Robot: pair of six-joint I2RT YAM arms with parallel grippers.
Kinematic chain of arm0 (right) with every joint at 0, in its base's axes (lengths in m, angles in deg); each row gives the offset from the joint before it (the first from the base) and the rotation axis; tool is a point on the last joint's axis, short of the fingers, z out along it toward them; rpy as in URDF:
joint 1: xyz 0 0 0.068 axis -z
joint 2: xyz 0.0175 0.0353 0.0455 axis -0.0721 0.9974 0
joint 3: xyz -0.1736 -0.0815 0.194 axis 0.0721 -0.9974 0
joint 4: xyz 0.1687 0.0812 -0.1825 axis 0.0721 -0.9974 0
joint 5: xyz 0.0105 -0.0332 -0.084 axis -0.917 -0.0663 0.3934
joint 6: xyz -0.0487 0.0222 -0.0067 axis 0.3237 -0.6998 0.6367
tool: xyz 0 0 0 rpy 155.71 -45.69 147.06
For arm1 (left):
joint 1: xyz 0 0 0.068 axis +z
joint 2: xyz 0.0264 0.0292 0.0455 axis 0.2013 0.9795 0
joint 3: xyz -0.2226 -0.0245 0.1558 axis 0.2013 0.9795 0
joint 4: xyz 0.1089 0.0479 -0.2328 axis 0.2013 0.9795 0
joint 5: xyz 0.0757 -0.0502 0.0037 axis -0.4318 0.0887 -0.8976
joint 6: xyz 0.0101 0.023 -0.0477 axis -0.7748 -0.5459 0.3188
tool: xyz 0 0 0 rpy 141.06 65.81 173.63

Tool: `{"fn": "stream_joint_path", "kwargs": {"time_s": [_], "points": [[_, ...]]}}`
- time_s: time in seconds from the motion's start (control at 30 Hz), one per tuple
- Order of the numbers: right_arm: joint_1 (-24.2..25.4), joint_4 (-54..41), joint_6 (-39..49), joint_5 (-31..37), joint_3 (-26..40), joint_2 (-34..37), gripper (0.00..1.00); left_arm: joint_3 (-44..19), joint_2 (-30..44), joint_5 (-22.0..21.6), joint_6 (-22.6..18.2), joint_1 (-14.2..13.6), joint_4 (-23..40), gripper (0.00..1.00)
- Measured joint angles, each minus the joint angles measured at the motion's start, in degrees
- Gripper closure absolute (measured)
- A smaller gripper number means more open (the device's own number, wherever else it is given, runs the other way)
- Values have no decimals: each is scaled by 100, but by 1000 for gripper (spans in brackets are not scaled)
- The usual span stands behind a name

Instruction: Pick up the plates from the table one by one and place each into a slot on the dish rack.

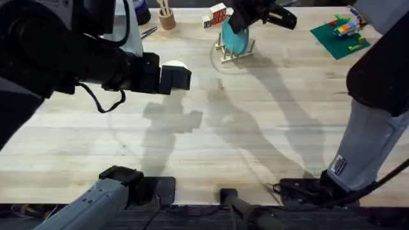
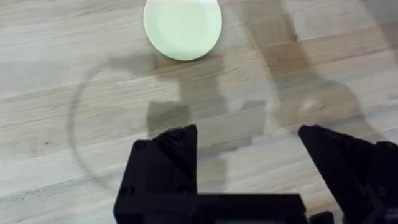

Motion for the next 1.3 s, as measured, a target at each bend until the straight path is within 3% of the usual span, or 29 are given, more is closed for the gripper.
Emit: {"fn": "stream_joint_path", "kwargs": {"time_s": [0.43, 0.87, 1.3], "points": [[0, -100, -44, 61, 73, 3, 972, 0, 0, -2, 0, 0, 0, 5], [-6, -1115, -872, 505, 1527, -5, 972, 0, 0, -1, 0, 0, 0, 6], [-280, -1270, -1801, 969, 1659, -4, 972, 0, 0, -1, 0, 0, 0, 6]]}}
